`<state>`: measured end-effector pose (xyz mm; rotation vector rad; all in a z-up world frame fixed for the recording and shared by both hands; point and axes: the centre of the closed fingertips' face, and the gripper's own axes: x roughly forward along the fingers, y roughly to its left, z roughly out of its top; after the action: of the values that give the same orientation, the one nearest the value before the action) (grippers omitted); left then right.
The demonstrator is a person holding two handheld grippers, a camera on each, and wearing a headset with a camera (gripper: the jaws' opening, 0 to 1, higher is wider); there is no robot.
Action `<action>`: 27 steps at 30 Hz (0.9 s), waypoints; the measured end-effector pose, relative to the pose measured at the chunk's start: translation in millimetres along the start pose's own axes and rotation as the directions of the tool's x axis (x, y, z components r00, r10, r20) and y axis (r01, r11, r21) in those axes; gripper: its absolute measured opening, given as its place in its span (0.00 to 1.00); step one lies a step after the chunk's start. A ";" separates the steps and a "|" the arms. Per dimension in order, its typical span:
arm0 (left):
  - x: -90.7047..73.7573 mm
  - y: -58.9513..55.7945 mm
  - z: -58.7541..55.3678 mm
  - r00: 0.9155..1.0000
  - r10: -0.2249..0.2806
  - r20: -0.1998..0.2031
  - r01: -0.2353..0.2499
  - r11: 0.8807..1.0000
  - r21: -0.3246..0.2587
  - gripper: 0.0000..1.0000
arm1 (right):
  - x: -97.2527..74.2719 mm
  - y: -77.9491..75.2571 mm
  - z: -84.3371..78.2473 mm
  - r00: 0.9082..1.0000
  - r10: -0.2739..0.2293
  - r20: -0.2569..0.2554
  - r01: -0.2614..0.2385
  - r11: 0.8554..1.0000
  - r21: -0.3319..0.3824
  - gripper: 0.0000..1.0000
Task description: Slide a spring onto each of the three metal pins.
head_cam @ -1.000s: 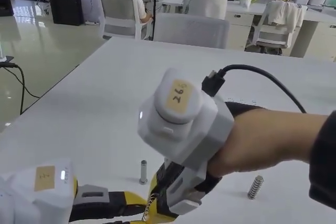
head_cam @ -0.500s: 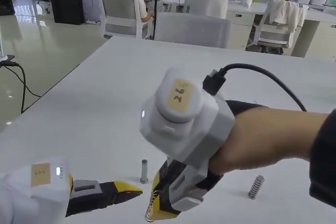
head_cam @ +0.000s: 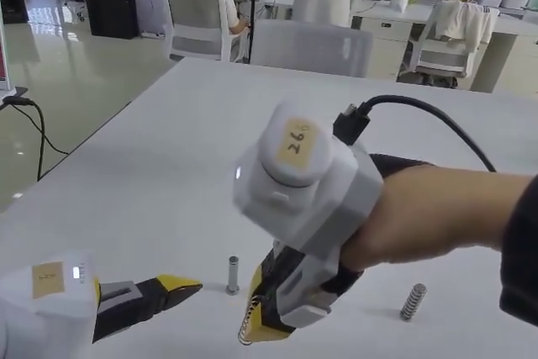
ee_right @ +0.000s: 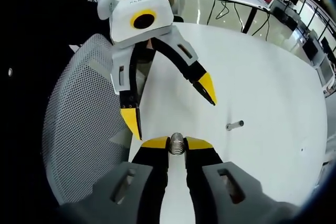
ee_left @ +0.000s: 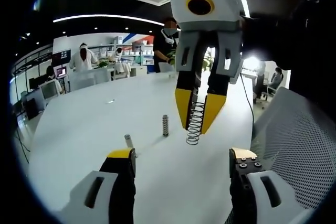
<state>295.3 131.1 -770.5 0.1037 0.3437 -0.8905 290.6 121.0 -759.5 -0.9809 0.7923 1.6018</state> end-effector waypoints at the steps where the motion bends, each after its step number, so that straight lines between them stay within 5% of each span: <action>1: -0.4 0.8 -0.6 1.000 0.005 -0.003 -0.005 1.000 -0.003 0.73 | -0.8 -2.5 0.1 1.000 -0.003 0.000 0.003 1.000 0.000 0.13; 14: -3.1 2.8 -5.7 0.999 0.030 -0.016 -0.030 1.000 -0.007 0.76 | -7.2 -36.8 -3.7 0.999 -0.044 -0.024 0.044 0.999 0.009 0.13; 27: -5.7 2.0 -7.6 0.999 0.042 -0.025 -0.042 0.999 -0.004 0.76 | -5.5 -89.4 4.9 0.994 -0.096 -0.044 0.097 0.995 0.022 0.13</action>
<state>291.6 138.3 -775.8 0.1180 0.3655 -0.8471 377.2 143.6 -753.6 -1.0235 0.7799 1.4890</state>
